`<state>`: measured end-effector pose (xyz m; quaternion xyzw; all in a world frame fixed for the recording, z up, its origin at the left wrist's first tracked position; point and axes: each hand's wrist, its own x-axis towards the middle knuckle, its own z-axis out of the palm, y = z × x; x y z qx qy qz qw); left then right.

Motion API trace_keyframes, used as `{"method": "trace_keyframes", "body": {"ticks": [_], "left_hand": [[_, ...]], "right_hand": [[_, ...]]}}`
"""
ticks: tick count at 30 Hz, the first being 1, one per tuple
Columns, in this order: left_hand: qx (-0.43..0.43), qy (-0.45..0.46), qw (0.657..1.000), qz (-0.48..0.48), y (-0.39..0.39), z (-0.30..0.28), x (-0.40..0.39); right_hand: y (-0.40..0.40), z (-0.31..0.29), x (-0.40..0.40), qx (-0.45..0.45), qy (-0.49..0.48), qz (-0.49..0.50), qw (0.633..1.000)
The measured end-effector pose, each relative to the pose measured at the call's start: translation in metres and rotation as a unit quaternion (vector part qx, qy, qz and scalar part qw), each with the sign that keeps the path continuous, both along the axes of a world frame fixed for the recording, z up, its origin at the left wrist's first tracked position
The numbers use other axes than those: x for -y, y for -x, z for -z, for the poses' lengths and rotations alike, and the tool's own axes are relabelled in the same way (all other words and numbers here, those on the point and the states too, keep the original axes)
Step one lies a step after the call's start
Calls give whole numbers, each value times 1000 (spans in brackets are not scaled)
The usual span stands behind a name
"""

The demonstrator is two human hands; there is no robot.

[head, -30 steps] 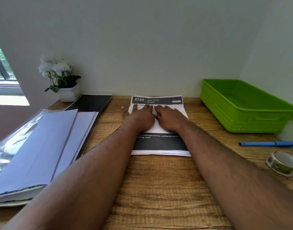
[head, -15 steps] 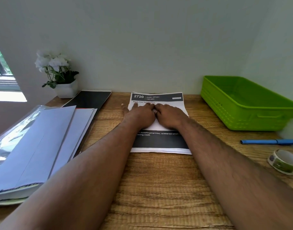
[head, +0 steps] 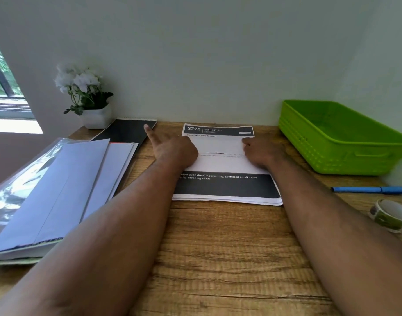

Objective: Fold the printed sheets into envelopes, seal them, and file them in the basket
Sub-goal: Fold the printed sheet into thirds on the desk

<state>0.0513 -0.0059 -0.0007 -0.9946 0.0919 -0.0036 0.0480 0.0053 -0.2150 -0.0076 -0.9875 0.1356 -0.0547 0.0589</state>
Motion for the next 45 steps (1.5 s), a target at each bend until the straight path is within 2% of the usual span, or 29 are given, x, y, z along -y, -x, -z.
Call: {"method": "trace_keyframes", "body": {"ticks": [2, 5, 8, 11, 16, 21, 24, 29, 35, 37, 39, 42, 45], "left_hand": [[37, 10, 999, 17, 4, -2, 0], [83, 112, 983, 115, 0, 0, 7], [30, 185, 970, 154, -2, -2, 14], [31, 225, 960, 163, -4, -2, 17], [36, 223, 959, 173, -6, 2, 19], [-5, 176, 967, 184, -7, 5, 21], [15, 170, 967, 191, -9, 3, 19], [119, 268, 927, 235, -2, -3, 11], [382, 291, 847, 230, 4, 1, 18], [409, 287, 839, 218, 3, 3, 18], [355, 263, 877, 191, 5, 2, 18], [220, 236, 930, 176, 0, 6, 17], [91, 281, 938, 182, -4, 10, 17]], "right_hand": [[3, 1, -3, -6, 73, -3, 997], [2, 2, 1, -1, 40, -23, 999], [-1, 3, -2, 7, 23, -87, 996], [-2, -1, -11, 41, 8, -130, 991], [0, 0, -12, 44, -35, -128, 990], [4, -1, -11, 36, -83, -107, 990], [4, 0, -12, 45, -84, -82, 992], [3, -6, -10, 83, -66, -86, 991], [3, -12, -14, 299, 15, -96, 949], [2, -9, -16, 341, 35, -104, 934], [1, -8, -15, 320, 44, -118, 939], [-1, -7, -14, 189, 49, -141, 970], [0, -3, -14, 85, 16, -138, 987]]}}
